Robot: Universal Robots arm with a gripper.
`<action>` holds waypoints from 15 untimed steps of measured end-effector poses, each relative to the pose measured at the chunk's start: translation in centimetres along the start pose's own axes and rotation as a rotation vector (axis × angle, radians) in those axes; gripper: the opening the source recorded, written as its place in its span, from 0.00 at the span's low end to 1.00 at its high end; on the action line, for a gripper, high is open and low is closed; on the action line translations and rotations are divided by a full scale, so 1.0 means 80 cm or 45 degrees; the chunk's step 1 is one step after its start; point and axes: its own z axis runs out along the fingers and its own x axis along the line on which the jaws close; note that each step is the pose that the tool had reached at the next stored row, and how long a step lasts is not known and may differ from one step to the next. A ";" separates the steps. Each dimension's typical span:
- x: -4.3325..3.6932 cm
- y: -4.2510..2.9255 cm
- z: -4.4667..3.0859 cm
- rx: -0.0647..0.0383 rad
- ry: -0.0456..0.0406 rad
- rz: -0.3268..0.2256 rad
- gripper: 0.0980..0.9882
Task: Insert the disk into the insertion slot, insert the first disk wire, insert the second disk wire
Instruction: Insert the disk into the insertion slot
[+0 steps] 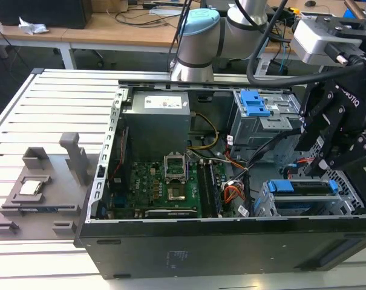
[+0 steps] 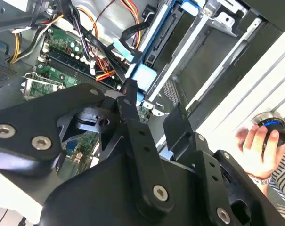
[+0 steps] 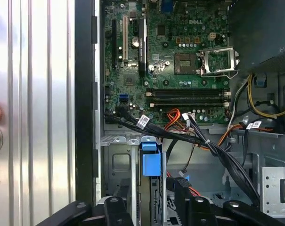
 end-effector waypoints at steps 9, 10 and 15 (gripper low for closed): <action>0.000 0.0000 0.0002 0.000 0.000 0.000 0.01; 0.000 0.0000 0.0002 0.000 0.000 0.000 0.01; 0.000 0.0000 0.0003 0.000 0.000 0.000 0.01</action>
